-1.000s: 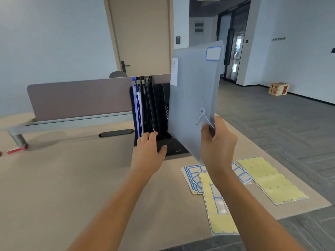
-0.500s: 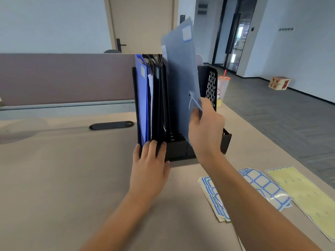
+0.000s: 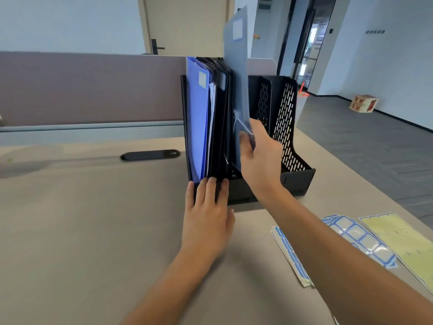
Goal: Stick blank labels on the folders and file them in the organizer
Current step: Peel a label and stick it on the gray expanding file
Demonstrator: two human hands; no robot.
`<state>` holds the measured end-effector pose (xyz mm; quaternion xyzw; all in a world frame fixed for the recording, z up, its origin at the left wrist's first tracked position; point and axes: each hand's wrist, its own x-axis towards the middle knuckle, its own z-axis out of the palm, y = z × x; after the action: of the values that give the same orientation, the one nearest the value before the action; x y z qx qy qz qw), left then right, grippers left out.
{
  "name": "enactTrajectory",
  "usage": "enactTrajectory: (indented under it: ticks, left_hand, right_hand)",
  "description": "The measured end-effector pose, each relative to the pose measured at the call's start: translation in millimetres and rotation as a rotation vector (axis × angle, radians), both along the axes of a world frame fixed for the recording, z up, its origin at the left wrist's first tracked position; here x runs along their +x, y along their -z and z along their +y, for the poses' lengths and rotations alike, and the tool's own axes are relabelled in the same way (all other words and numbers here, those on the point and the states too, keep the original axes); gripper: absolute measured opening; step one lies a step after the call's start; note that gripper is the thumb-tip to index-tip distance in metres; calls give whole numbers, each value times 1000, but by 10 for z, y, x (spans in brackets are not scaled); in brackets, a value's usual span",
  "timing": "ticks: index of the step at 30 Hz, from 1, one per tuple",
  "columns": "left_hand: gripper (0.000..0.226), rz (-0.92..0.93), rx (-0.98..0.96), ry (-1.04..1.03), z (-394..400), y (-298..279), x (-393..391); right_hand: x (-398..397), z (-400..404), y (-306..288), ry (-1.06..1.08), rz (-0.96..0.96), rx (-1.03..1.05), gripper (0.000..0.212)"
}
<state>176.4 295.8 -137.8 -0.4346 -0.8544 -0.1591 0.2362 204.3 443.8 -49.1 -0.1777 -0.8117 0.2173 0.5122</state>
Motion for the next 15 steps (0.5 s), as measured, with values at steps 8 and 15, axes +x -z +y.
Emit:
enactTrajectory:
  ticks: [8,15]
  left_hand:
    - [65,-6,1,-2,-4,-14,7]
    - [66,4,1,0,-5,-19,8]
  right_hand:
    - [-17,63,121,-98,6,-99,27]
    - [-105,90,177,-134,-52,-198,20]
